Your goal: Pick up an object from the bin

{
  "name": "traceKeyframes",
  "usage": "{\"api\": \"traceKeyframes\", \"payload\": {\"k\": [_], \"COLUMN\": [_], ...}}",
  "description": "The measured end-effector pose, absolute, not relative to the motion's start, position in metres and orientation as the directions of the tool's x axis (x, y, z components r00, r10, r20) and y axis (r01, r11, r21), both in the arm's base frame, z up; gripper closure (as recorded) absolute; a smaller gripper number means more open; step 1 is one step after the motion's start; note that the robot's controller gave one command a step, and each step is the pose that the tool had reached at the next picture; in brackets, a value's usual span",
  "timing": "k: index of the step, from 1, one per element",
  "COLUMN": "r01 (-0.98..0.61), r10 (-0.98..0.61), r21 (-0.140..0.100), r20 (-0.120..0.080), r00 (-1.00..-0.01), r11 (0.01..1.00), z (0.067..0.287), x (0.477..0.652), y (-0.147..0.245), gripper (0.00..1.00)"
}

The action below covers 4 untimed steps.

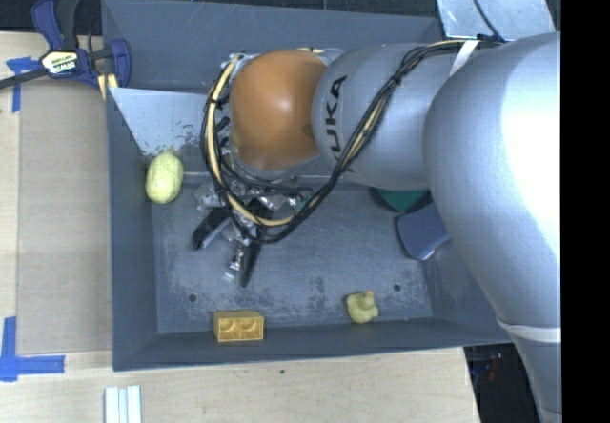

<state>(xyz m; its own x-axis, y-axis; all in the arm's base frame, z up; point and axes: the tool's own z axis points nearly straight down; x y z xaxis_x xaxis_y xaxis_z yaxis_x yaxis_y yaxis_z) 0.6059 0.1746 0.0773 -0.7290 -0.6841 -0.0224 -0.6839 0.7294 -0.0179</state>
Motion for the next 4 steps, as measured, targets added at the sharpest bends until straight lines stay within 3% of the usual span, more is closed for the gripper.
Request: {"api": "traceKeyframes", "payload": {"k": [1, 2, 3, 4], "r01": [-0.788, -0.732, -0.763, -0.781], "r10": [-0.788, -0.732, -0.763, -0.781], "r21": [-0.021, -0.017, -0.021, -0.015], "r20": [-0.021, -0.022, -0.023, -0.016], "r00": [-0.616, -0.680, -0.646, -0.625], "r11": [0.616, 0.681, 0.646, 0.625], "z": [0.094, 0.157, 0.149, 0.138], "x": [0.570, 0.585, 0.579, 0.585], "y": [0.142, 0.136, 0.139, 0.139], "gripper": [1.00, 1.00, 1.00, 1.00]}}
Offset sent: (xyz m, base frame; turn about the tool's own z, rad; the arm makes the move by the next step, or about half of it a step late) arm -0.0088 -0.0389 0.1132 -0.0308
